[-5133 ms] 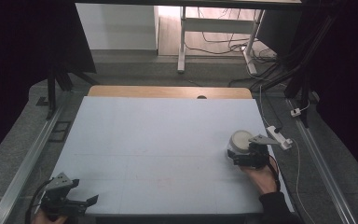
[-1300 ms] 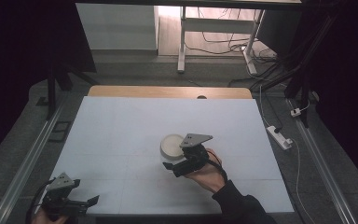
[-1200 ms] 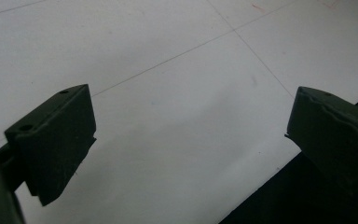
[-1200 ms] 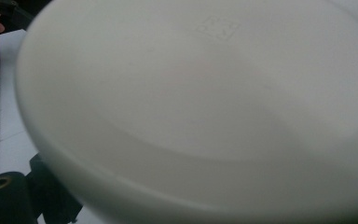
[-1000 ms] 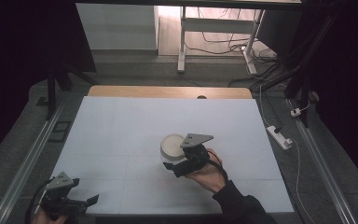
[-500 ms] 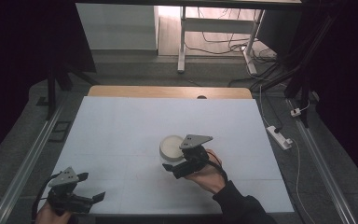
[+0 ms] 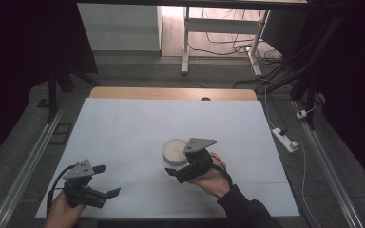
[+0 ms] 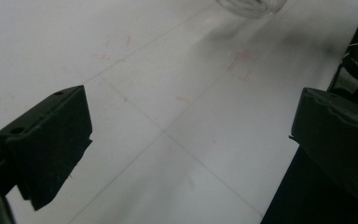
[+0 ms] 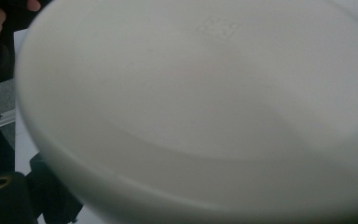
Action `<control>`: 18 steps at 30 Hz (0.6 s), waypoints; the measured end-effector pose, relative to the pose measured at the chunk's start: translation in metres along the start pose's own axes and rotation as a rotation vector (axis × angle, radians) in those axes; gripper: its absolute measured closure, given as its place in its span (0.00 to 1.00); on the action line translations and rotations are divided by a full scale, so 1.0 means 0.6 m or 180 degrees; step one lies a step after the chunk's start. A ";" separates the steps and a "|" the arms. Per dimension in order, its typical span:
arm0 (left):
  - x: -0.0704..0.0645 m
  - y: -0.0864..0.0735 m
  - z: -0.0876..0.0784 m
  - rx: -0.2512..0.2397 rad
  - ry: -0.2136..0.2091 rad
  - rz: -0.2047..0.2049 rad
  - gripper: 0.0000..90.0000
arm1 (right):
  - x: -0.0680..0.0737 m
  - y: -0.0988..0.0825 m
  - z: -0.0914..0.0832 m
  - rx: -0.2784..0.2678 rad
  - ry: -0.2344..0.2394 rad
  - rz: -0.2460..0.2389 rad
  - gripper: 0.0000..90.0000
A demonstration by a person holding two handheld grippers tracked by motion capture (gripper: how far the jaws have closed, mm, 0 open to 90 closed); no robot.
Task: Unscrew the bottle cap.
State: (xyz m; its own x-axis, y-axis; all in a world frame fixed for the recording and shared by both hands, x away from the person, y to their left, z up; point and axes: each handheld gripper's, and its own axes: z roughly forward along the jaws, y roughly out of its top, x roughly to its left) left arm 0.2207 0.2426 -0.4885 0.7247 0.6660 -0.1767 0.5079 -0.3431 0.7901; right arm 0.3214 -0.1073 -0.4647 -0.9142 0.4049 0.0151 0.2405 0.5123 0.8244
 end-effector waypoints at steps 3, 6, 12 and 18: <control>0.000 0.012 0.009 -0.0022 -0.0055 0.0026 0.00 | 0.000 -0.001 0.000 0.0004 0.0008 -0.0003 0.07; -0.002 0.026 0.018 -0.0023 -0.0097 0.0075 0.00 | 0.001 -0.001 0.001 0.0006 0.0013 -0.0011 0.07; -0.008 0.066 0.031 -0.0020 -0.0139 0.0192 0.00 | 0.001 -0.001 0.001 0.0008 0.0027 -0.0019 0.07; -0.014 0.108 0.061 0.0011 -0.0240 0.0359 0.00 | 0.002 -0.002 0.003 0.0014 0.0045 -0.0026 0.07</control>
State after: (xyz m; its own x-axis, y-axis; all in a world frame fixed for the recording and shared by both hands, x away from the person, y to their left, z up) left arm 0.2647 0.1905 -0.4572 0.8102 0.5714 -0.1307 0.4229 -0.4153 0.8054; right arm 0.3204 -0.1063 -0.4666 -0.9207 0.3899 0.0165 0.2345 0.5189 0.8220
